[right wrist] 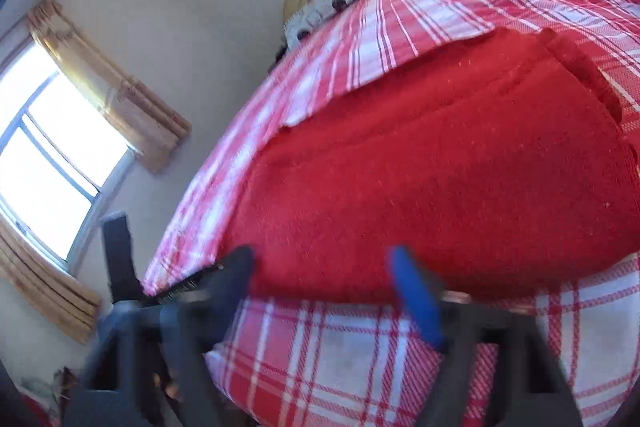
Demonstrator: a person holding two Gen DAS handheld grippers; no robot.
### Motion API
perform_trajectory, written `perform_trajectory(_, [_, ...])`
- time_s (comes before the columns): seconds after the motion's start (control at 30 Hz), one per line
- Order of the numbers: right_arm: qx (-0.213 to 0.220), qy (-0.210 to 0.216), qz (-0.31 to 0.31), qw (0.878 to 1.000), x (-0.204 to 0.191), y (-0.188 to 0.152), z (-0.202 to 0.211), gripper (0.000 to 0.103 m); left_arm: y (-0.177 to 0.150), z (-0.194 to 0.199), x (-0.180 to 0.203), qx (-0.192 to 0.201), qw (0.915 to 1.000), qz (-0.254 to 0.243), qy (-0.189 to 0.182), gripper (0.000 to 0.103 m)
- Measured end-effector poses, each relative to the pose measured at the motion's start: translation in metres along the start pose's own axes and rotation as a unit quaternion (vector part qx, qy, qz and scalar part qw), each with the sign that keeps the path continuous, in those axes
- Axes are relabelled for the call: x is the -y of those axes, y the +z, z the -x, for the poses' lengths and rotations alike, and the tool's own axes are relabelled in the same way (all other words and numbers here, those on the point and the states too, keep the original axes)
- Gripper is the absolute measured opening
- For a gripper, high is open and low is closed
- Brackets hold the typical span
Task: Fold small clothes
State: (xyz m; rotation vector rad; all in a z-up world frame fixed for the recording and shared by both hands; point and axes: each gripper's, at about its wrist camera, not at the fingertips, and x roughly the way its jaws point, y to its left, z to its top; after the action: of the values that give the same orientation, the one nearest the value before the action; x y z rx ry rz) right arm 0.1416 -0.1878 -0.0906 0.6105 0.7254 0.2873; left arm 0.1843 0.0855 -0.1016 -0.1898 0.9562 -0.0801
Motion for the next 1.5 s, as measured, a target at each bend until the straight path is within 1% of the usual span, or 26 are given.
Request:
perform_trajectory(0.07, [0.009,0.010,0.008,1.000,-0.005,0.002,0.001,0.078,-0.001,0.000,0.000,0.007,1.0000,-0.001,-0.001,0.096])
perform_trajectory(0.17, [0.012,-0.019,0.029,0.999,-0.013,0.004,-0.001,0.078,-0.003,0.001,-0.001,0.014,0.9998,0.004,-0.011,0.096])
perform_trajectory(0.3, [-0.011,-0.031,0.033,0.999,-0.013,0.004,-0.013,0.078,-0.006,0.004,-0.004,0.011,0.9995,0.009,-0.028,0.096])
perform_trajectory(0.37, [-0.014,-0.045,0.041,0.998,-0.014,0.004,-0.018,0.078,-0.008,0.008,-0.006,0.010,0.9988,0.015,-0.046,0.094])
perform_trajectory(0.43, [-0.014,-0.050,0.051,0.997,-0.016,0.002,-0.019,0.078,-0.009,0.008,-0.006,0.018,0.9980,0.020,-0.058,0.080])
perform_trajectory(0.47, [-0.015,-0.050,0.053,0.997,-0.017,0.001,-0.020,0.078,-0.008,0.007,-0.008,0.019,0.9976,0.025,-0.061,0.065])
perform_trajectory(0.5, [-0.018,-0.051,0.057,0.997,-0.019,0.000,-0.021,0.078,-0.007,0.006,-0.011,0.018,0.9972,0.037,-0.062,0.052])
perform_trajectory(0.53, [-0.018,-0.051,0.059,0.997,-0.020,-0.001,-0.021,0.078,-0.004,0.006,-0.016,0.018,0.9961,0.054,-0.068,0.044])
perform_trajectory(0.57, [-0.018,-0.053,0.064,0.996,-0.022,-0.002,-0.021,0.078,-0.003,0.006,-0.021,0.016,0.9941,0.068,-0.083,0.019])
perform_trajectory(0.6, [-0.016,-0.055,0.068,0.996,-0.024,-0.003,-0.020,0.078,-0.001,0.005,-0.024,0.009,0.9918,0.081,-0.098,0.015])
perform_trajectory(0.63, [-0.012,-0.057,0.074,0.996,-0.026,-0.003,-0.019,0.078,0.000,0.006,-0.025,0.008,0.9911,0.086,-0.101,0.015])
perform_trajectory(0.67, [-0.011,-0.060,0.077,0.995,-0.027,-0.002,-0.019,0.078,-0.001,0.008,-0.022,0.014,0.9921,0.080,-0.096,0.015])
perform_trajectory(0.7, [-0.011,-0.062,0.079,0.995,-0.029,-0.001,-0.019,0.078,-0.002,0.013,-0.016,0.028,0.9940,0.064,-0.084,0.014])
perform_trajectory(0.77, [-0.014,-0.065,0.079,0.995,-0.031,0.005,-0.020,0.078,-0.004,0.019,-0.009,0.044,0.9954,0.049,-0.070,0.014])
perform_trajectory(0.9, [-0.019,-0.062,0.091,0.994,-0.044,0.027,-0.026,0.078,-0.006,0.030,0.007,0.076,0.9953,0.026,-0.053,0.014])
perform_trajectory(1.0, [-0.035,-0.035,0.118,0.992,-0.065,0.048,-0.042,0.079,-0.007,0.035,0.012,0.089,0.9939,0.028,-0.058,0.014])
perform_trajectory(1.1, [-0.051,-0.040,0.144,0.987,-0.083,0.067,-0.069,0.079,-0.008,0.043,0.016,0.112,0.9910,0.020,-0.069,0.014])
perform_trajectory(1.27, [-0.106,-0.037,0.181,0.977,-0.114,0.091,-0.131,0.078,-0.010,0.046,0.024,0.133,0.9879,0.017,-0.078,0.013])
perform_trajectory(1.3, [-0.127,-0.038,0.189,0.973,-0.120,0.095,-0.149,0.078,-0.011,0.046,0.026,0.136,0.9874,0.015,-0.079,0.013])
perform_trajectory(1.4, [-0.171,-0.050,0.203,0.963,-0.128,0.097,-0.185,0.078,-0.012,0.047,0.027,0.147,0.9858,0.010,-0.081,0.013])
perform_trajectory(1.5, [-0.217,-0.059,0.214,0.951,-0.134,0.096,-0.220,0.078,-0.012,0.046,0.025,0.147,0.9850,0.014,-0.089,0.013])
